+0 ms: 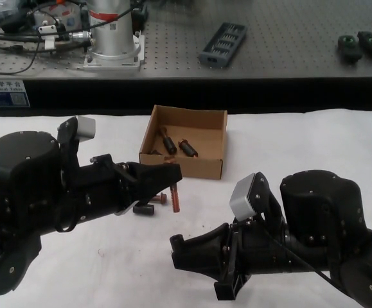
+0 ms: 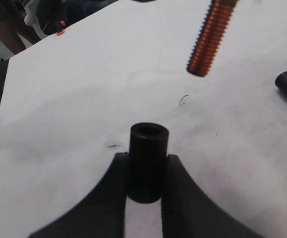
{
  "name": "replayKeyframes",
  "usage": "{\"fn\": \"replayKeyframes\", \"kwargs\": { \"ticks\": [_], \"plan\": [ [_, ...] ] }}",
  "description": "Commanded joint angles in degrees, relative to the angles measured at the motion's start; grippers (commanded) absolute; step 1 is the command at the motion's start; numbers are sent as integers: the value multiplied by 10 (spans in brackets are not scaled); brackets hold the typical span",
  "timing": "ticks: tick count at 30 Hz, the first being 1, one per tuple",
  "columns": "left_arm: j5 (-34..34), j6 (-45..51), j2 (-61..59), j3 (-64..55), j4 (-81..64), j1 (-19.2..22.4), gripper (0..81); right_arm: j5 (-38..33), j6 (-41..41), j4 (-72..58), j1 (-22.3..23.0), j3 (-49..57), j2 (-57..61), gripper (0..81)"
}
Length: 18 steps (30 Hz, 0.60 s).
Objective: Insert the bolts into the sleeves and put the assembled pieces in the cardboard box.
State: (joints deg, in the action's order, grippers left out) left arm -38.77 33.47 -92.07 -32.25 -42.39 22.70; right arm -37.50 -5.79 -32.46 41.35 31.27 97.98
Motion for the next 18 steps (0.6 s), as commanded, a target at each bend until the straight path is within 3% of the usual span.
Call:
{"fn": "replayKeyframes", "kwargs": {
  "ticks": [1,18],
  "plan": [
    [-5,10,2,-3,-14,0,6,16,-7,-17,0,4,0,49],
    [13,26,2,-3,-14,18,6,35,-10,-30,0,4,0,49]
  ]
}}
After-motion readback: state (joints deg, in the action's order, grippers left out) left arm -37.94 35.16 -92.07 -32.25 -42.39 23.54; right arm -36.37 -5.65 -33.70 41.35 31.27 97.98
